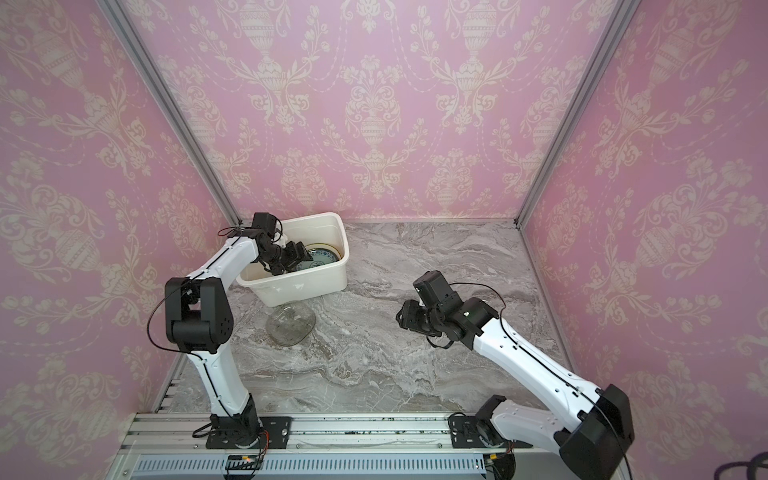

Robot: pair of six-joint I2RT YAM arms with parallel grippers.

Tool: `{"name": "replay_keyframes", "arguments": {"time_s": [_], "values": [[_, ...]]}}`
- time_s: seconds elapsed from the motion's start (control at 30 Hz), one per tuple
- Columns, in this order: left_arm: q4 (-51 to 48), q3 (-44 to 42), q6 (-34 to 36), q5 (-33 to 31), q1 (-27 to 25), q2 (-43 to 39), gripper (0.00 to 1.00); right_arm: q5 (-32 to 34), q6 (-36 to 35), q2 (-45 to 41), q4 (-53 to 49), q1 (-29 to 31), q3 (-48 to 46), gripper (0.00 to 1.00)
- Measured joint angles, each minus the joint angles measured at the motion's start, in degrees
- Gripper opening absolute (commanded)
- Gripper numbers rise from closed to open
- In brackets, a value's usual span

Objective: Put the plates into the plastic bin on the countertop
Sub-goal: 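Lower the blue floral plate upright against the stacked plates with left gripper, then open and raise the left gripper while the right moves over the glass plate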

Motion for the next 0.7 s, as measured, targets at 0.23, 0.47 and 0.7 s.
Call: {"name": "replay_keyframes", "arguments": {"time_s": [0.23,0.47,0.7], "values": [[-2.78,2.14,1.46,-1.75,-0.94,0.02,0.96,2.03,-1.36,-0.46,-2.08,-0.26,0.15,0.57],[-2.56,2.21,1.49,-1.88,-0.94,-0.9,0.99,4.26,-4.66,-0.79,-8.22,-8.68,2.62,0.64],[3.23,1.84,0.57,-1.88,-0.94,-10.32,0.99,9.18,-8.83,-1.57,-13.64,-15.47,4.5,0.68]]}}
